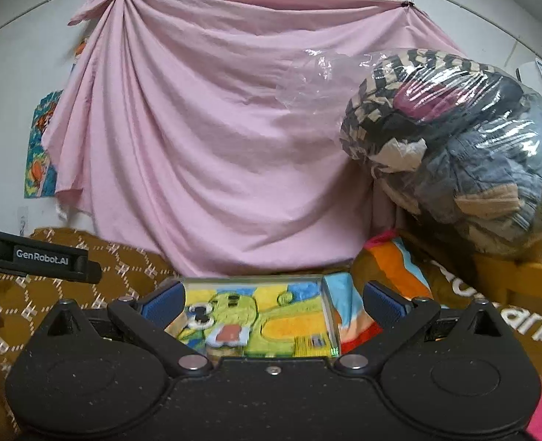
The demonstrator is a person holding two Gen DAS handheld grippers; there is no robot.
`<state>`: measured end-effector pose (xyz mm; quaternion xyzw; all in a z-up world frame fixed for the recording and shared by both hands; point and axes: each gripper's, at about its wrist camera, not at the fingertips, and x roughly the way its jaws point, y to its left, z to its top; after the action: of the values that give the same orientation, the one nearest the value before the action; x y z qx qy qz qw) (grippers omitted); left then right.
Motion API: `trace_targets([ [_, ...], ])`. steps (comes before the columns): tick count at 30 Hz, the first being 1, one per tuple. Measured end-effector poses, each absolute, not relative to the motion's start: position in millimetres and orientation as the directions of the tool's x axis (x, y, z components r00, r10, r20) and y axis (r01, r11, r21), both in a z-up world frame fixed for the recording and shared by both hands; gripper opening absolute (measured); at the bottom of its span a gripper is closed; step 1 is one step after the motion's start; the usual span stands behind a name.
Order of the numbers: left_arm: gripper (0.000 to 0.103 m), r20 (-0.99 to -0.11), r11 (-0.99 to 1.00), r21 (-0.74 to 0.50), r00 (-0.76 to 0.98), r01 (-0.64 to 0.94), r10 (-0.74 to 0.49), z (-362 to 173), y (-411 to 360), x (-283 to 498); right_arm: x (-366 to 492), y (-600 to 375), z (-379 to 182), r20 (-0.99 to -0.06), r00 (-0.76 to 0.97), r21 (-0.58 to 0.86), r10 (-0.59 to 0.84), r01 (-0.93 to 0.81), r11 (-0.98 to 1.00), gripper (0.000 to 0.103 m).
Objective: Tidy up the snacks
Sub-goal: 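Open both tools to release the snacks in the tray and lift away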
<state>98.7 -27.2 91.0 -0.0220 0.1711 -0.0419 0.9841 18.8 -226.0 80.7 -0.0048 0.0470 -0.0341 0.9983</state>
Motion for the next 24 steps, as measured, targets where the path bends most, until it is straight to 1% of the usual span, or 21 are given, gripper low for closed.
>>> trace_targets([
  [5, 0.103, -0.379, 0.997, -0.045, 0.922, 0.063, -0.075, 68, -10, 78, -6, -221, 66, -0.146, 0.987, -0.019, -0.072, 0.070, 0.997, 0.102],
  [14, 0.103, -0.475, 0.999, 0.000, 0.879, 0.041, -0.036, 29, 21, 60, -14, -203, 37, -0.307, 0.952, -0.037, -0.012, 0.001, 0.999, 0.102],
  [19, 0.103, -0.548, 0.999, 0.039, 0.837, 0.025, 0.000, 5, 31, 63, -10, -187, 17, -0.391, 0.920, -0.052, 0.031, -0.055, 0.997, 0.102],
  [24, 0.103, -0.591, 0.997, 0.075, 0.806, 0.016, 0.032, -13, 35, 71, -5, -179, 0, -0.445, 0.894, -0.081, 0.048, -0.093, 0.992, 0.102],
])
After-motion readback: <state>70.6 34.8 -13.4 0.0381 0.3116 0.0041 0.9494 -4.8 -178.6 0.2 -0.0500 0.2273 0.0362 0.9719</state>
